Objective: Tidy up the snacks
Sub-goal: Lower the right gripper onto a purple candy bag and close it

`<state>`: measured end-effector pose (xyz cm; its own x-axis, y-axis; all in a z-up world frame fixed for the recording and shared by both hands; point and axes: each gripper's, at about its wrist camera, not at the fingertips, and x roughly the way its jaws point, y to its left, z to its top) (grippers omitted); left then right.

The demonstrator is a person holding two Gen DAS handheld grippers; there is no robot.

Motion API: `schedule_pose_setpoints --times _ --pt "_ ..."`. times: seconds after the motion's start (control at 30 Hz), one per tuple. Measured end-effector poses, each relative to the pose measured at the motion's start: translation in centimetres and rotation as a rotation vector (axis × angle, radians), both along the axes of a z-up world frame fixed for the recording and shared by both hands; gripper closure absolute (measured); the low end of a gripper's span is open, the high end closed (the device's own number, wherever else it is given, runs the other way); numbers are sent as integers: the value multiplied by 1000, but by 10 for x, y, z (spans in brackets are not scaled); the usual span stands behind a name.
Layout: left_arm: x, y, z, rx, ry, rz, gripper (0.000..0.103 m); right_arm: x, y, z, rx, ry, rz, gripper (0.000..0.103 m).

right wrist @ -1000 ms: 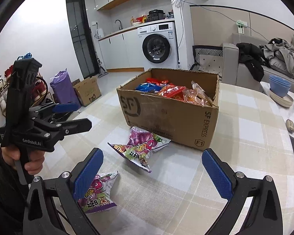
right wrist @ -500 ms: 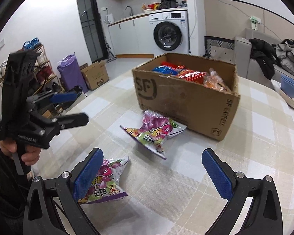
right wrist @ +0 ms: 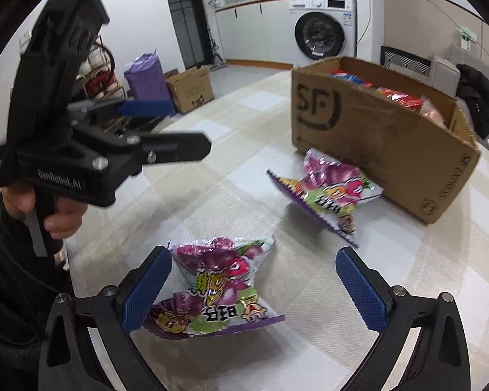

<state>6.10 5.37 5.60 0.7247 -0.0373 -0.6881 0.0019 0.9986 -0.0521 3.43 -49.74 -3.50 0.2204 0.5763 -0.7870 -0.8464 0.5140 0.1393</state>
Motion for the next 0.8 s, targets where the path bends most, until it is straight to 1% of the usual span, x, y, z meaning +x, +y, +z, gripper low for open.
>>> schedule_pose_setpoints --times 0.27,0.57,0.73,0.8 --pt "3 2 -5 2 14 7 1 -7 18 -29 -101 18 28 0" --pt "6 3 -10 4 30 13 1 -2 17 -39 -116 66 35 1" --pt "7 3 -14 5 37 13 1 -8 18 -41 -133 38 56 1" --pt "8 2 -15 7 40 10 1 -12 17 -40 -132 15 70 2"
